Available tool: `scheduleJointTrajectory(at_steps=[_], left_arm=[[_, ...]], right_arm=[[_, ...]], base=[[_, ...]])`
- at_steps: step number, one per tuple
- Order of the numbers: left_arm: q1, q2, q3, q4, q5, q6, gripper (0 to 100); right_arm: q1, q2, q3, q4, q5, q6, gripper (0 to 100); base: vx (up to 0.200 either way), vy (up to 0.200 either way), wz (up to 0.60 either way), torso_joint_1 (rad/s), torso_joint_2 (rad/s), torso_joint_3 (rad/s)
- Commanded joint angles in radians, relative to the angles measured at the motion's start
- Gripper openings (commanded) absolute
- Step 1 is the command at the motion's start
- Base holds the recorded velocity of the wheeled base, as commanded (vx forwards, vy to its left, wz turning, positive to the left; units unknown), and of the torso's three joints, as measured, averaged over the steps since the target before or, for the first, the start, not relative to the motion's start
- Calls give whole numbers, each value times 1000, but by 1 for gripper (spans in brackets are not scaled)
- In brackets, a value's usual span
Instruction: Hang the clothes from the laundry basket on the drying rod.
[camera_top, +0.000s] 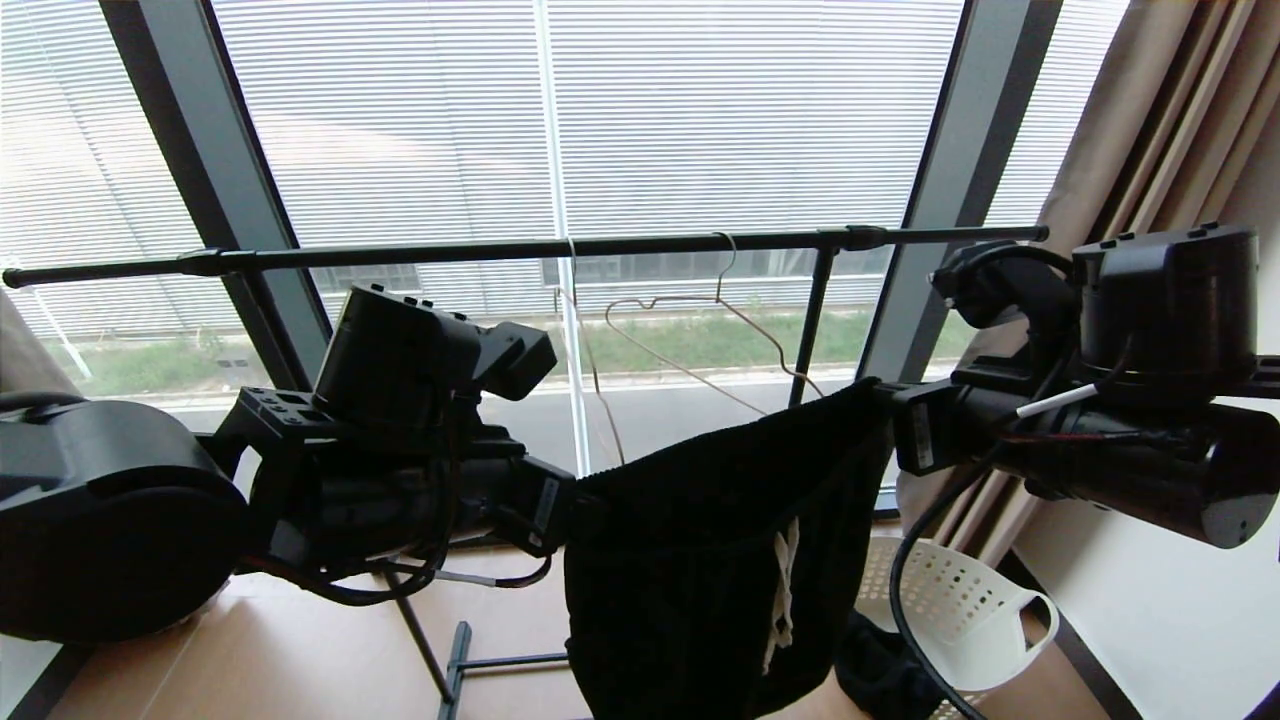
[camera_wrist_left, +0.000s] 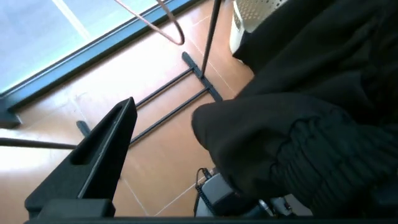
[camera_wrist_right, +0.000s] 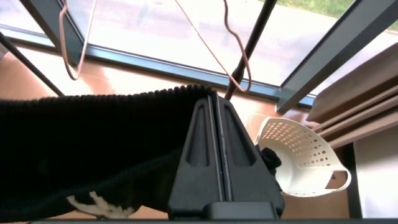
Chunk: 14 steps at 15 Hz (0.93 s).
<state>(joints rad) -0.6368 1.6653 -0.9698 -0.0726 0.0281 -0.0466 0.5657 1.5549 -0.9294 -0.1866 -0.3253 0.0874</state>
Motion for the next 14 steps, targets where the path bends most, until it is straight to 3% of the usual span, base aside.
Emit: scheduleJointTrajectory(at_steps=[1,3,4,5,7,10,14], left_arm=[[2,-4,48,2,0,99,100],[-1,-2,56,0,-22,182,100],[-1,-4,56,0,-33,189,100],[0,-7,54,0,-106,203,100],[0,-1,46,-3,-125,180,100],[5,45,-38,-1,-120,-49,100],[-3,60,-35,0,-148,-99,100]], right_arm=[[-6,5,-13,-1,0,12,0],[-7,2,-14,-1,-1,12,0],[-7,4,-16,-1,0,14,0],[-7,7,-14,-1,0,14,0],[-6,19,-3,-1,-3,14,0],[59,21,49,-1,-4,11,0],[88,62,46,-4,-29,12,0]], base=[[0,0,0,0,0,0],[0,0,0,0,0,0],[0,0,0,0,0,0],[0,0,0,0,0,0],[0,0,0,0,0,0],[0,0,0,0,0,0],[0,0,0,0,0,0]])
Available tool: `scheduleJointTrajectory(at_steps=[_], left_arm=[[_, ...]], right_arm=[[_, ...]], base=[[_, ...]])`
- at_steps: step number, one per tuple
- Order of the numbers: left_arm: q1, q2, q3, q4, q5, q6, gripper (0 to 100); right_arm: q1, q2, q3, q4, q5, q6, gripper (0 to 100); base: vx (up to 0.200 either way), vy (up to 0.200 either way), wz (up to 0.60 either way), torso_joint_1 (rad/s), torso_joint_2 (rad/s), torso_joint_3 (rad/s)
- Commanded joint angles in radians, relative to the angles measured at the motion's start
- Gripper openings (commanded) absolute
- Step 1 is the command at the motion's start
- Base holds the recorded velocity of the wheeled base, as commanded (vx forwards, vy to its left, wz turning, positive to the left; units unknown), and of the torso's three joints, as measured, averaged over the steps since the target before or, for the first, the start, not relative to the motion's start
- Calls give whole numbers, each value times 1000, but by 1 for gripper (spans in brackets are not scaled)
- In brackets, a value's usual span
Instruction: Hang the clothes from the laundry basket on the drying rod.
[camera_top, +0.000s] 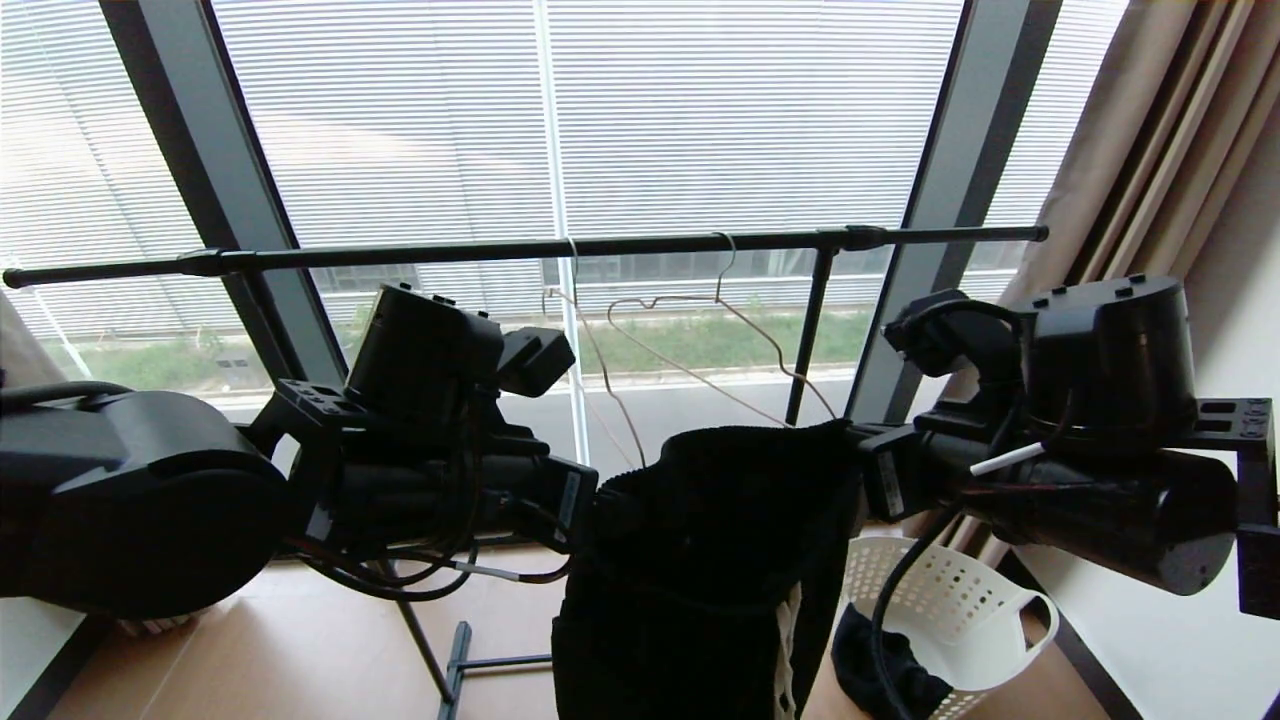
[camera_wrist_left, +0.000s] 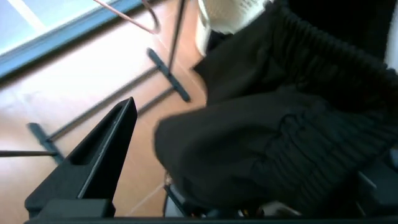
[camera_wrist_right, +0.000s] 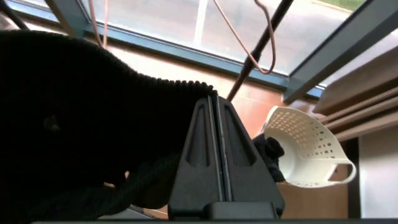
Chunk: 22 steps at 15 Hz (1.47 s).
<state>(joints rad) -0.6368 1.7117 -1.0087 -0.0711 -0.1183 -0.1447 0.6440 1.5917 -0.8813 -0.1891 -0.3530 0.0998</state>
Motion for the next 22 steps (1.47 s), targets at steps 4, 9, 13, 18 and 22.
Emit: scheduleJointTrajectory(at_steps=[4,9,13,18,22], left_arm=[[-12,8,21,1,-104,47,100],[17,-21,29,27,-208,19,100],[48,-1,5,28,-149,16,100],[37,129,-131,25,62,-64,100],[37,246,-264,24,181,-136,100]], right_arm=[[-58,48,-19,-72,-41,0,0],[-75,56,-39,-82,-47,-2,0],[-75,4,-31,-75,-47,-5,0],[-80,-36,-28,-72,-46,-9,0],[-80,-32,-18,-75,-47,-9,0]], base=[[0,0,0,0,0,0],[0,0,0,0,0,0],[0,0,0,0,0,0],[0,0,0,0,0,0],[0,0,0,0,0,0]])
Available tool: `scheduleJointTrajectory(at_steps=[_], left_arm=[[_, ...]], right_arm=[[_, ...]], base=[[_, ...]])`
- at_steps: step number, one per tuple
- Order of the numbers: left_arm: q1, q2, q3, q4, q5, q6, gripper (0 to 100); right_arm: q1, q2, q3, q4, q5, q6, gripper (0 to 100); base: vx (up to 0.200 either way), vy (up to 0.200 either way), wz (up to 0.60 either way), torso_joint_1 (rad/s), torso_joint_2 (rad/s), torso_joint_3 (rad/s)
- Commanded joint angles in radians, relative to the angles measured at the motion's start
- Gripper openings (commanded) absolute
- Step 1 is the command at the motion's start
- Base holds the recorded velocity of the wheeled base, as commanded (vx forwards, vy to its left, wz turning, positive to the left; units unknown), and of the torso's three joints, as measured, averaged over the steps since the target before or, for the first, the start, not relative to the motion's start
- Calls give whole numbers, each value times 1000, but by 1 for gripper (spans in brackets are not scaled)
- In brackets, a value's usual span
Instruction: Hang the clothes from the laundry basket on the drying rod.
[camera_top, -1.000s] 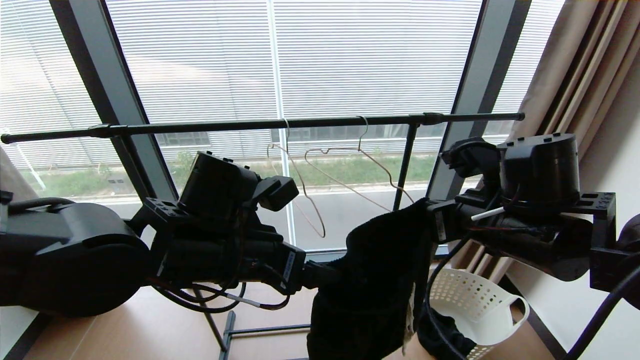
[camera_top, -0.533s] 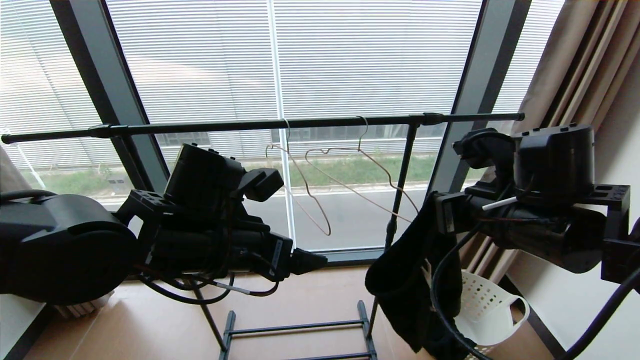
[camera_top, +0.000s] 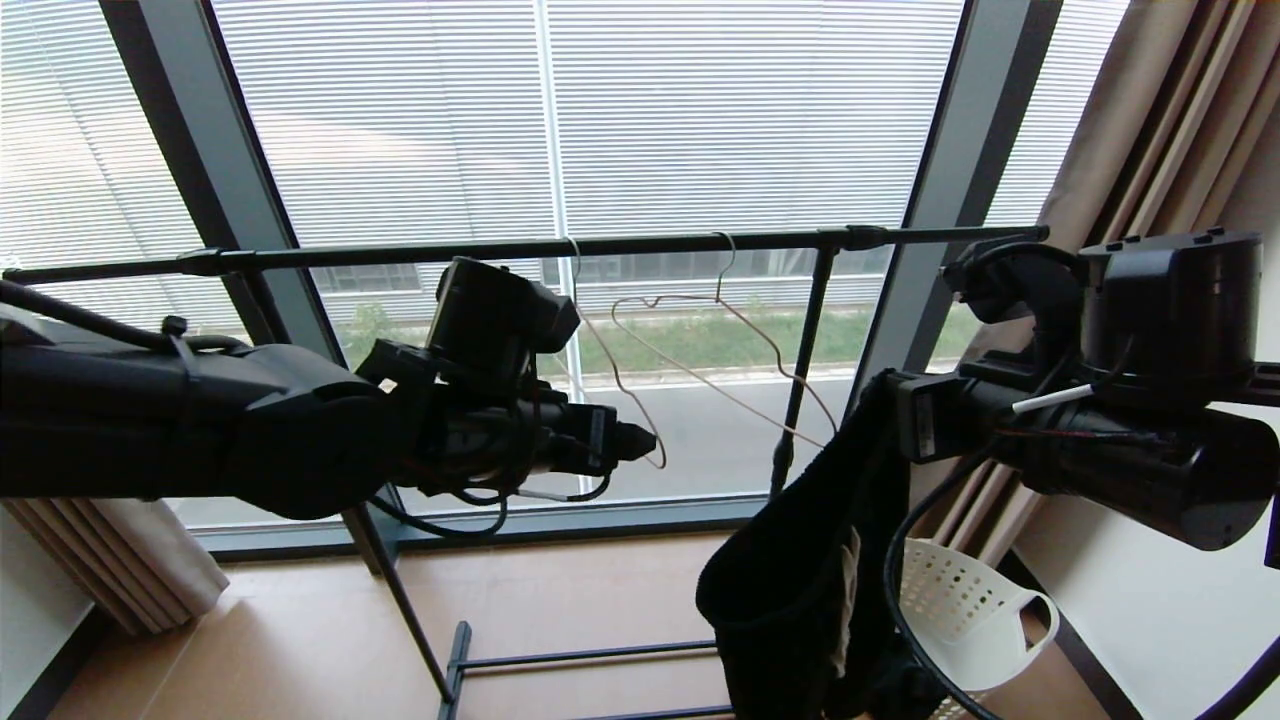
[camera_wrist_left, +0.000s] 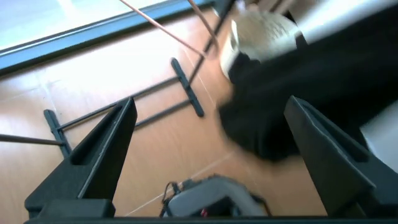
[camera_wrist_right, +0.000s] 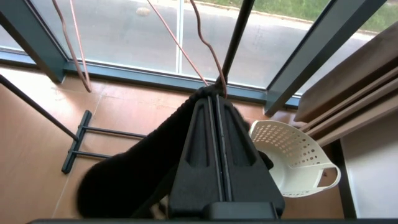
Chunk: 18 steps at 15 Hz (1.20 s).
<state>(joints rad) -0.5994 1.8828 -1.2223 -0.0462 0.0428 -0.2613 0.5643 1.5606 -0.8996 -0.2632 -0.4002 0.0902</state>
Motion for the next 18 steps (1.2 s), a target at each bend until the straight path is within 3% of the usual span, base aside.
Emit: scheduleJointTrajectory(at_steps=[1,10,13,18], left_arm=[[0,108,-86,0,39,-39,100],[9,299,-341,6,151,-151,100],[13,395,-447,31,223,-151,100],[33,415,-459,49,270,-151,100]], right_arm=[[0,1,1,-2,0,0,0],[0,13,4,-7,0,3,0],[0,22,4,-8,-2,5,0],[0,24,4,-8,-2,5,0]], base=[[0,0,0,0,0,0],[0,0,0,0,0,0],[0,0,0,0,0,0],[0,0,0,0,0,0]])
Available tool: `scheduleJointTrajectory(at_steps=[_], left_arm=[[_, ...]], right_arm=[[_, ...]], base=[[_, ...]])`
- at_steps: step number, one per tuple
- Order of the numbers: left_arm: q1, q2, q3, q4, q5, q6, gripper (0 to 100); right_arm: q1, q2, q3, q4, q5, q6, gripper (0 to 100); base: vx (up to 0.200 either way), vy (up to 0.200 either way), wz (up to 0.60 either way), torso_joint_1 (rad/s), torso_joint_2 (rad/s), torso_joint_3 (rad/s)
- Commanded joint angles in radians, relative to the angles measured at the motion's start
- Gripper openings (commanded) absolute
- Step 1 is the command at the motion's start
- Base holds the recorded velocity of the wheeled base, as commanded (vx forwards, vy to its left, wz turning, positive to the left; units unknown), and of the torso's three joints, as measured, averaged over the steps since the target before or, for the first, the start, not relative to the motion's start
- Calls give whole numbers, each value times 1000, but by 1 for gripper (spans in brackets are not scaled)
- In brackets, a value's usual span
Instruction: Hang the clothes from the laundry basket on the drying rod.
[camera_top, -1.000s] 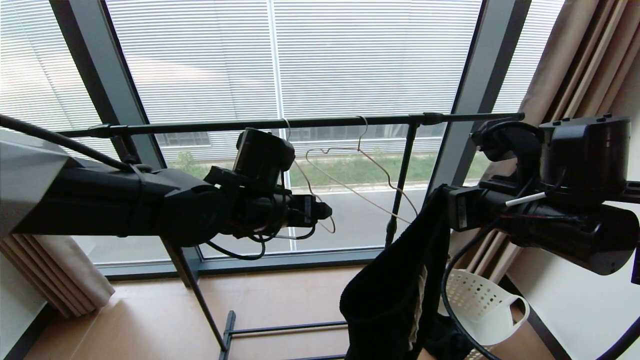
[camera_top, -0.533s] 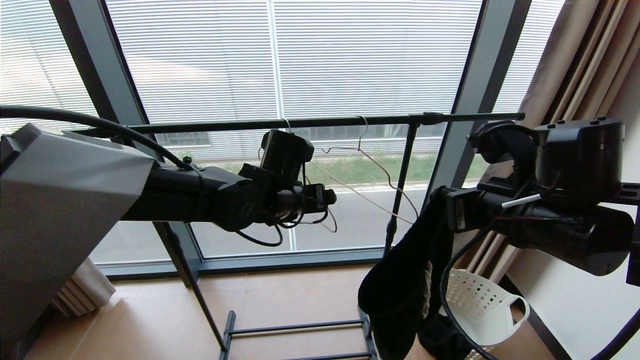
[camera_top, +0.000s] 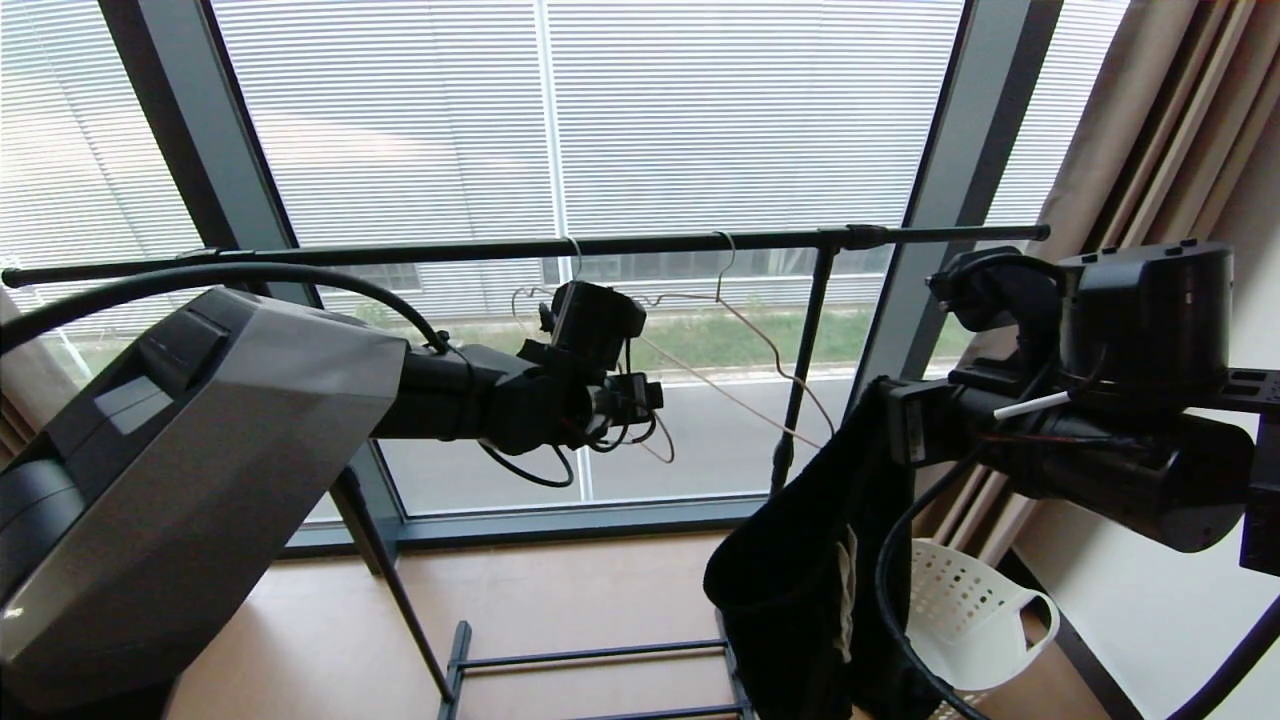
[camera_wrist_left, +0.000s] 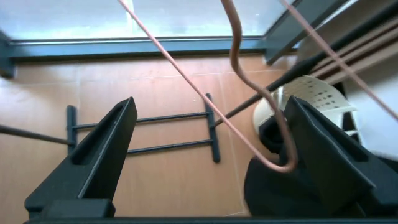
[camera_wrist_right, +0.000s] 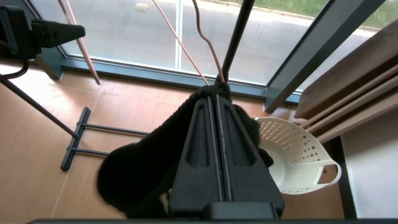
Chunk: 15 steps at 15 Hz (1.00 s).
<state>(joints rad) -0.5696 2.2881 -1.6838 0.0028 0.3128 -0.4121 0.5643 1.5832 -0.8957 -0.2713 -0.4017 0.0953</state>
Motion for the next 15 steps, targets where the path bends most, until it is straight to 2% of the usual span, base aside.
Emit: scheduleJointTrajectory(at_steps=[1,3,5,10,15], left_arm=[[17,-29,56,-1,29,1,100],[17,-81,111,-3,32,1,100],[20,-99,119,-6,32,7,100],[31,-48,39,-3,34,50,100],[51,50,-82,-1,78,150,100]], right_arm=[[0,4,0,0,0,1,0],[0,6,1,0,0,0,0],[0,20,6,-2,0,1,0],[3,20,11,-3,-2,1,0],[3,21,11,-3,-2,1,0]], base=[[0,0,0,0,0,0],[0,0,0,0,0,0],[0,0,0,0,0,0],[0,0,0,0,0,0],[0,0,0,0,0,0]])
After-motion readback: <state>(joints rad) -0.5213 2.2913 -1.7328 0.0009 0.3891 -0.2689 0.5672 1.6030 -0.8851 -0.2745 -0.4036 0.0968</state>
